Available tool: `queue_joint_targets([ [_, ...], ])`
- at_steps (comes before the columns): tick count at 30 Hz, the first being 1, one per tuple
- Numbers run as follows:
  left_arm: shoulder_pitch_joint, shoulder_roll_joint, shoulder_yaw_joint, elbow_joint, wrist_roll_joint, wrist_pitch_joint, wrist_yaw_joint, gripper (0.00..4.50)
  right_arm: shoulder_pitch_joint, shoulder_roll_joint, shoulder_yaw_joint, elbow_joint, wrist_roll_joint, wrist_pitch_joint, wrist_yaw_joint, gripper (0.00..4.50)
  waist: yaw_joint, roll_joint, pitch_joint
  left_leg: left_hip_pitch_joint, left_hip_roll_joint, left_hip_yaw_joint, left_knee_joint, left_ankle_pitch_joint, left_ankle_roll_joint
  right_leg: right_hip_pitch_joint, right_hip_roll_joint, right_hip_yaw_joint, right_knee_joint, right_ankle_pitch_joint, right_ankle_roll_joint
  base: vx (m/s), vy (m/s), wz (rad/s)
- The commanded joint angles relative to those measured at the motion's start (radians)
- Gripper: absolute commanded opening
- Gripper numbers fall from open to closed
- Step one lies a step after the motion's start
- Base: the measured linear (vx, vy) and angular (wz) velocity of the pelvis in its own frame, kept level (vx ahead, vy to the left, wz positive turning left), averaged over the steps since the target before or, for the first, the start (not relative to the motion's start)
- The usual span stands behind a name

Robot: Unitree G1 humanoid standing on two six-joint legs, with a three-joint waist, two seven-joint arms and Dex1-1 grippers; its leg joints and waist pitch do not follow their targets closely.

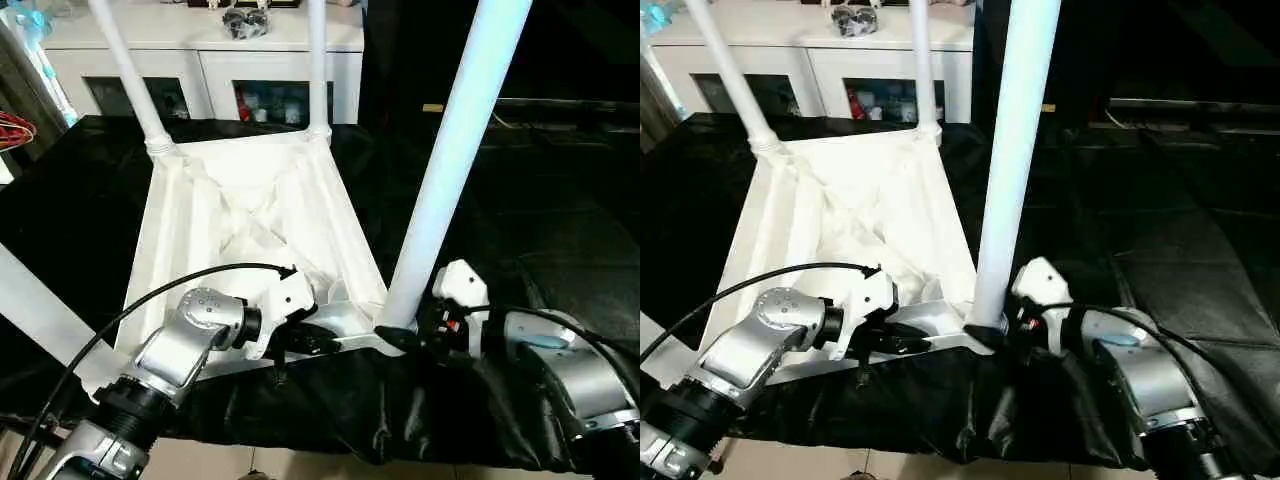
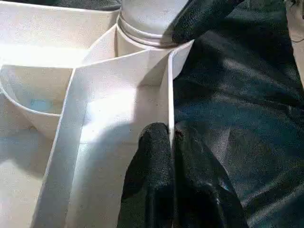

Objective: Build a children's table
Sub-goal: Rotate leg to tighten

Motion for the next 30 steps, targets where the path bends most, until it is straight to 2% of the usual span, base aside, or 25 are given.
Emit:
queue_joint_targets([
  [1,-0.01,-0.003,-0.017,0.005,-0.019,-0.021,-0.042,0.0,-0.016,-0.008,0.009,0.014,-0.019,-0.012,0.003,3.51,0.0,-0.02,-0.06,0.021,0.054,-0.024,-0.066,-0.189,0.06,0.032,-0.056,0.035,-0.073,-0.145,-0.242,0.0,0.0,0.0],
  [2,-0.012,-0.004,-0.017,0.008,-0.019,-0.022,-0.041,0.0,-0.02,-0.005,0.009,0.025,-0.019,-0.016,0.005,3.42,0.0,-0.023,-0.061,0.022,0.054,-0.024,-0.066,-0.189,0.06,0.032,-0.056,0.036,-0.072,-0.146,-0.243,0.0,0.0,0.0],
  [4,-0.012,-0.004,-0.017,0.009,-0.019,-0.024,-0.041,0.0,-0.024,-0.003,0.01,0.033,-0.02,-0.021,0.007,3.24,0.0,-0.025,-0.06,0.018,0.053,-0.024,-0.066,-0.186,0.062,0.034,-0.057,0.036,-0.071,-0.149,-0.242,0.0,0.0,0.0],
  [11,-0.007,-0.005,-0.012,0.016,-0.015,-0.032,-0.043,0.0,-0.051,0.005,0.026,0.079,-0.026,-0.041,0.029,2.75,-0.002,-0.027,-0.06,0.018,0.053,-0.024,-0.066,-0.183,0.064,0.033,-0.057,0.035,-0.072,-0.166,-0.238,0.0,0.0,0.0],
  [16,-0.01,-0.011,-0.009,0.024,-0.015,-0.028,-0.037,0.0,-0.053,0.009,0.035,0.094,-0.028,-0.049,0.039,2.67,-0.001,-0.029,-0.059,0.018,0.053,-0.024,-0.066,-0.186,0.062,0.032,-0.057,0.036,-0.073,-0.178,-0.235,0.0,0.0,0.0],
  [17,-0.008,-0.015,-0.006,0.022,-0.016,-0.02,-0.028,0.0,-0.042,0.013,0.042,0.089,-0.021,-0.045,0.047,2.66,-0.001,-0.032,-0.058,0.017,0.053,-0.024,-0.067,-0.184,0.064,0.032,-0.057,0.036,-0.073,-0.176,-0.234,0.0,0.0,0.0],
  [21,-0.015,-0.044,0.01,0.023,-0.012,0.008,0.03,0.0,-0.005,0.033,0.041,0.069,0.0,-0.026,0.034,2.63,-0.001,-0.029,-0.056,0.018,0.054,-0.025,-0.069,-0.199,0.062,0.03,-0.056,0.036,-0.075,-0.184,-0.232,0.0,0.0,0.0],
  [23,-0.033,-0.092,0.026,0.032,0.006,0.045,0.126,0.0,0.022,0.066,0.027,0.058,0.0,0.001,-0.033,2.63,-0.001,-0.032,-0.053,0.022,0.055,-0.024,-0.072,-0.218,0.054,0.026,-0.056,0.038,-0.08,-0.208,-0.228,0.0,0.0,0.0],
  [24,-0.037,-0.101,0.029,0.033,0.009,0.052,0.142,0.0,0.025,0.075,0.025,0.058,-0.006,0.004,-0.053,2.62,0.0,-0.028,-0.053,0.023,0.054,-0.026,-0.073,-0.231,0.045,0.027,-0.057,0.037,-0.082,-0.241,-0.221,0.0,0.0,0.0],
  [25,-0.044,-0.121,0.03,0.034,0.018,0.064,0.175,0.0,0.031,0.094,0.022,0.059,-0.02,0.011,-0.098,2.62,-0.002,-0.029,-0.053,0.023,0.054,-0.025,-0.074,-0.234,0.042,0.027,-0.057,0.037,-0.084,-0.251,-0.217,0.0,0.0,0.0],
  [26,-0.056,-0.158,0.035,0.039,0.028,0.092,0.23,0.0,0.039,0.135,0.017,0.06,-0.052,0.026,-0.195,2.62,-0.002,-0.02,-0.051,0.023,0.054,-0.027,-0.077,-0.245,0.031,0.024,-0.056,0.038,-0.086,-0.266,-0.209,0.0,0.0,0.0],
  [27,-0.06,-0.169,0.036,0.041,0.031,0.097,0.247,0.0,0.041,0.149,0.015,0.059,-0.059,0.033,-0.224,2.62,-0.005,-0.019,-0.049,0.025,0.054,-0.026,-0.078,-0.255,0.023,0.021,-0.054,0.039,-0.089,-0.272,-0.205,0.0,0.0,0.0],
  [28,-0.071,-0.208,0.041,0.051,0.04,0.11,0.3,0.0,0.047,0.194,0.007,0.052,-0.075,0.055,-0.309,2.62,-0.01,-0.023,-0.047,0.027,0.051,-0.027,-0.082,-0.293,0.002,0.019,-0.053,0.038,-0.094,-0.322,-0.191,0.0,0.0,0.0],
  [30,-0.081,-0.246,0.04,0.059,0.047,0.121,0.342,0.0,0.049,0.253,-0.001,0.041,-0.094,0.085,-0.41,2.62,-0.01,-0.019,-0.047,0.029,0.05,-0.032,-0.084,-0.323,-0.014,0.017,-0.056,0.038,-0.1,-0.367,-0.169,0.0,0.0,0.0],
])
